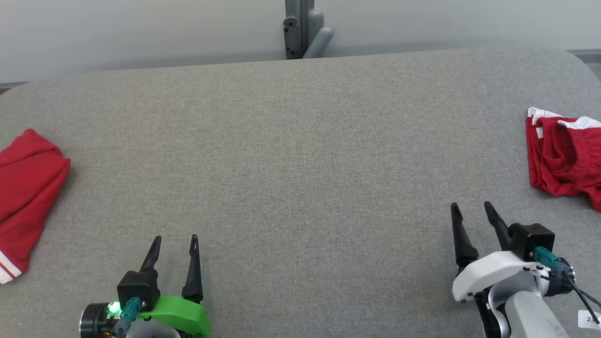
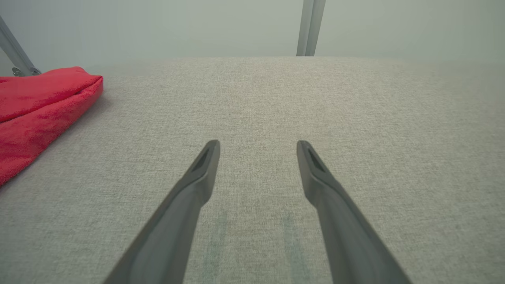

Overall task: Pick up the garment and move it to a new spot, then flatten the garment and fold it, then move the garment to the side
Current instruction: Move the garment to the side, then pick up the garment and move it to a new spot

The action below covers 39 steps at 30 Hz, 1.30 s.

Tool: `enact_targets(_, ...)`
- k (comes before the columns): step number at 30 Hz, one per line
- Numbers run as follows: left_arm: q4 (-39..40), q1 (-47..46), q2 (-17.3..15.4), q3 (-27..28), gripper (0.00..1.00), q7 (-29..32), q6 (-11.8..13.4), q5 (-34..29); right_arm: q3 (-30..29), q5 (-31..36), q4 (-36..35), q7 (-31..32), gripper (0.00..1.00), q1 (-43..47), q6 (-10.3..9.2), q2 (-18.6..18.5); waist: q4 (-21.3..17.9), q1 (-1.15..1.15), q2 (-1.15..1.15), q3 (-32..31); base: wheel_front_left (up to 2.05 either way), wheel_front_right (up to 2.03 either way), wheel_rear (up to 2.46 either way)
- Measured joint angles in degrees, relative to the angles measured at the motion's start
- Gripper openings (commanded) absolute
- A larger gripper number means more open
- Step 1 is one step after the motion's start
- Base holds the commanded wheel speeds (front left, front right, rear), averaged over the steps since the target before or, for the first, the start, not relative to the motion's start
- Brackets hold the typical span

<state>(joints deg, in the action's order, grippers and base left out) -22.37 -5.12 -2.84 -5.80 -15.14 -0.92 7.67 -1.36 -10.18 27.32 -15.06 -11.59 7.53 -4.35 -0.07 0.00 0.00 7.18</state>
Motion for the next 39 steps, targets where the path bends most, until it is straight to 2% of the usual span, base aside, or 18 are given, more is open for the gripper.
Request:
enact_targets(15,0.62,3.74,0.00,2.66,1.00,0.00,0.12,0.70,2.14,-0.30,-2.74,0.00,1.00,2.47,0.00,1.04,2.40,0.00,0.00,-7.06,0.00,0.00,0.00)
enact_targets(30,1.56,4.65,0.00,3.11,1.00,0.00,0.42,1.47,2.32,-0.22,-3.23,0.00,1.00,3.63,0.00,1.29,2.48,0.00,0.00,-7.94,0.00,0.00,0.00)
enact_targets(35,1.56,4.41,0.03,2.12,1.00,0.00,0.67,1.76,2.37,-0.23,-3.39,0.00,1.00,4.27,-0.01,0.85,4.68,0.00,0.00,-7.50,0.00,0.00,0.00)
enact_targets(38,1.33,4.41,0.05,2.12,1.00,0.00,0.73,1.74,3.13,-0.46,-3.38,0.00,1.00,4.41,-0.01,0.87,7.05,0.00,0.00,-7.29,0.00,0.00,0.00)
enact_targets(39,1.26,4.42,0.07,2.31,1.00,0.00,0.81,1.67,4.20,-0.63,-3.38,0.00,1.00,4.42,-0.01,0.91,8.93,0.00,0.00,-7.15,0.00,0.00,0.00)
